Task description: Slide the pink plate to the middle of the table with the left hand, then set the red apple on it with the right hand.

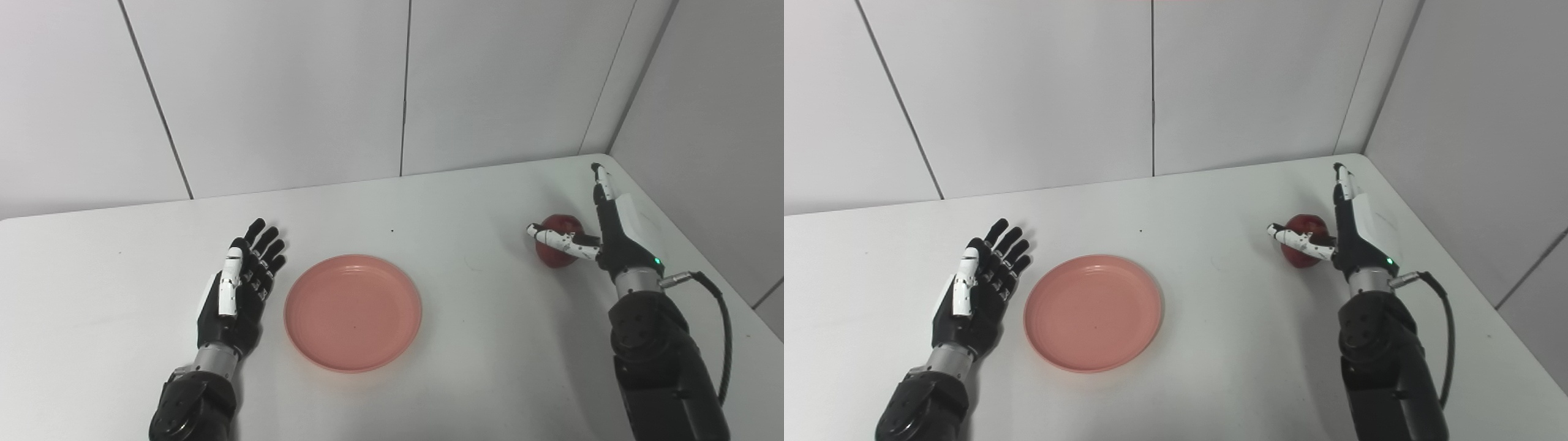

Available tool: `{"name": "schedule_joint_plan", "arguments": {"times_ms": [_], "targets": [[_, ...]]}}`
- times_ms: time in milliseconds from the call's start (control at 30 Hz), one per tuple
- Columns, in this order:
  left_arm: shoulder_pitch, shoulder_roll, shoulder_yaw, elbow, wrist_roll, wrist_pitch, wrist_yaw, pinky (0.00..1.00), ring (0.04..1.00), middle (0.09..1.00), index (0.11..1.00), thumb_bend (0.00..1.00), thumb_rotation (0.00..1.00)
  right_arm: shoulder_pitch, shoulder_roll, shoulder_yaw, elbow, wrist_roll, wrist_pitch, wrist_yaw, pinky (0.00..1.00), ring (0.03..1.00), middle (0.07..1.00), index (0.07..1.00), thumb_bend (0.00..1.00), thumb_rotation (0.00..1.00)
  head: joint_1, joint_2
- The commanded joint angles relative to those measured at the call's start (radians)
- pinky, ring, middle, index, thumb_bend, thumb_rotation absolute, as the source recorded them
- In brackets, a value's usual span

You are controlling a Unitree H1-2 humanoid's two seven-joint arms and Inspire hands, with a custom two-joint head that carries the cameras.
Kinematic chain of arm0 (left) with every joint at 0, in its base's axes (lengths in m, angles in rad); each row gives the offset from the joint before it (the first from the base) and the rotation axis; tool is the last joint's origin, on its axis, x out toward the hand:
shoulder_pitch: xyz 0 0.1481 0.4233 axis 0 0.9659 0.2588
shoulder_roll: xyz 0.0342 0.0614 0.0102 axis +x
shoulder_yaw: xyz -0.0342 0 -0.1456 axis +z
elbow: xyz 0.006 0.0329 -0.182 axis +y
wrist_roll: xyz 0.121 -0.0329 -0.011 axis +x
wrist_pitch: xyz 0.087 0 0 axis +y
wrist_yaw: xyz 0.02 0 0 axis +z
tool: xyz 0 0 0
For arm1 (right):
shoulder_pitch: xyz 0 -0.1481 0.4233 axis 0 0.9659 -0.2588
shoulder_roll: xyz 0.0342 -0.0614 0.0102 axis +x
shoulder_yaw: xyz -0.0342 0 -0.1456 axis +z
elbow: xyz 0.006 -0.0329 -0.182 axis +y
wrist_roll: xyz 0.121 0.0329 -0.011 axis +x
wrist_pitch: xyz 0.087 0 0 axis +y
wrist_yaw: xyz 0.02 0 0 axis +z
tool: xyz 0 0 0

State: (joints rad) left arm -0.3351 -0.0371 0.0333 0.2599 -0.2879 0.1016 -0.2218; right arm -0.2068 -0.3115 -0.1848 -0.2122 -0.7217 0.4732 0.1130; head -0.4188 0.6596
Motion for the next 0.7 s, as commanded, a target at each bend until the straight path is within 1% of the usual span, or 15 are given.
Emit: {"name": "schedule_joint_plan", "arguments": {"times_ms": [0, 133, 267, 433, 533, 633, 667], "targets": [[0.005, 0.006, 0.003, 0.007, 0.003, 0.044, 0.015, 0.95, 0.940, 0.935, 0.916, 0.36, 1.00, -0.040, -0.017, 0.001, -0.002, -0.005, -0.005, -0.014, 0.84, 0.960, 0.982, 0.983, 1.00, 0.51, 0.000, -0.001], [0.008, 0.007, 0.002, 0.000, 0.003, 0.049, 0.015, 0.96, 0.942, 0.939, 0.921, 0.36, 1.00, -0.049, -0.025, 0.014, 0.017, 0.010, -0.006, -0.017, 0.82, 0.930, 0.962, 0.965, 1.00, 0.48, 0.002, 0.004], [0.010, 0.006, 0.003, -0.005, -0.001, 0.053, 0.013, 0.96, 0.944, 0.941, 0.923, 0.36, 1.00, -0.063, -0.028, 0.020, 0.042, -0.003, -0.004, -0.006, 0.79, 0.894, 0.942, 0.965, 1.00, 0.47, 0.007, 0.008], [0.014, 0.005, 0.003, -0.016, 0.003, 0.061, 0.018, 0.96, 0.940, 0.937, 0.921, 0.35, 1.00, -0.074, -0.029, 0.024, 0.065, 0.003, -0.004, -0.005, 0.76, 0.874, 0.929, 0.954, 1.00, 0.44, 0.009, 0.011], [0.016, 0.005, 0.002, -0.022, 0.005, 0.064, 0.017, 0.95, 0.939, 0.934, 0.920, 0.35, 1.00, -0.080, -0.027, 0.024, 0.074, -0.009, -0.004, 0.007, 0.76, 0.872, 0.922, 0.942, 1.00, 0.43, 0.012, 0.014], [0.016, 0.005, 0.002, -0.020, 0.006, 0.061, 0.016, 0.95, 0.939, 0.934, 0.920, 0.36, 1.00, -0.084, -0.017, 0.014, 0.082, -0.014, -0.004, 0.010, 0.70, 0.826, 0.883, 0.911, 1.00, 0.42, 0.011, 0.015], [0.017, 0.004, 0.003, -0.021, 0.006, 0.062, 0.018, 0.96, 0.939, 0.934, 0.921, 0.36, 1.00, -0.086, -0.011, 0.009, 0.084, -0.012, -0.004, 0.010, 0.67, 0.797, 0.861, 0.904, 1.00, 0.42, 0.011, 0.016]]}}
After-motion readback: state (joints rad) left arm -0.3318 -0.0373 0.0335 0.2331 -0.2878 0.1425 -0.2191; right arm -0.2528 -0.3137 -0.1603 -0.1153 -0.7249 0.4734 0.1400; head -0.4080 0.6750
